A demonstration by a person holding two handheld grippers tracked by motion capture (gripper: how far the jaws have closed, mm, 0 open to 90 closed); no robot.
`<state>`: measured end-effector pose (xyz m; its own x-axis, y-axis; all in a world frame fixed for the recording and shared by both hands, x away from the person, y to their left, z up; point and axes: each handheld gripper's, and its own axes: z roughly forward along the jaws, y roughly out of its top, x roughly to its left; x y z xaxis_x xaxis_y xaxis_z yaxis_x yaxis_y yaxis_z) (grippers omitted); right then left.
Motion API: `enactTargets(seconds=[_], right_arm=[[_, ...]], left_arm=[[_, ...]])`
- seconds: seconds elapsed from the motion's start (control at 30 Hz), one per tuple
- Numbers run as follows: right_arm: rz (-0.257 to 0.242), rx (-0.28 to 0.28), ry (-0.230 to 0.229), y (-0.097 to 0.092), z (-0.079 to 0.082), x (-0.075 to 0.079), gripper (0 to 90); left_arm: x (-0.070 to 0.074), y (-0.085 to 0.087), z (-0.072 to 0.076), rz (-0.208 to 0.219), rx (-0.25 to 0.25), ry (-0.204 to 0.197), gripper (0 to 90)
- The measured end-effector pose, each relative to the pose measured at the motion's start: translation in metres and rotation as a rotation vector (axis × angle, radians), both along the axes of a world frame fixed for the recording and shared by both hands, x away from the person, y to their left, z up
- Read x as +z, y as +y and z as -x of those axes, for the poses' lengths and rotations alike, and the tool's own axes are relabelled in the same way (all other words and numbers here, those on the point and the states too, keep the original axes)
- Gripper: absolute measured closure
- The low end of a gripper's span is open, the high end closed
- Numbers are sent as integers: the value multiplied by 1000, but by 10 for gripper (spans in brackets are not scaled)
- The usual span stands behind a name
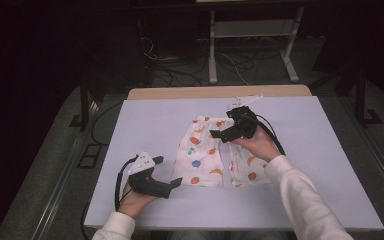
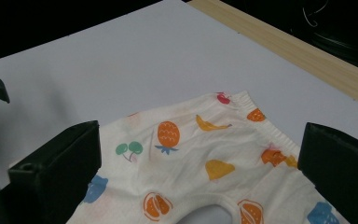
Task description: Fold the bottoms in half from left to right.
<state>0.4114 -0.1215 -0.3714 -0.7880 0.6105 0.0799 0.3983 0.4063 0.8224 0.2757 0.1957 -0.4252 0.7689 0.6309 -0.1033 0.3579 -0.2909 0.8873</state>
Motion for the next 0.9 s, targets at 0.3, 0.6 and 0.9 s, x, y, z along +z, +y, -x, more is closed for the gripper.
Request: enactTargets(seconds=[0.3, 0.6, 0.9], right_arm=[[18, 2, 14, 12, -15, -5, 0], [31, 0, 22, 29, -31, -8, 0], [32, -7, 31, 42, -45, -10, 0]], left_arm=[[0, 0, 0, 5, -1, 3, 0], [0, -1, -1, 6, -2, 3, 0], [0, 0, -1, 16, -4, 3, 0]])
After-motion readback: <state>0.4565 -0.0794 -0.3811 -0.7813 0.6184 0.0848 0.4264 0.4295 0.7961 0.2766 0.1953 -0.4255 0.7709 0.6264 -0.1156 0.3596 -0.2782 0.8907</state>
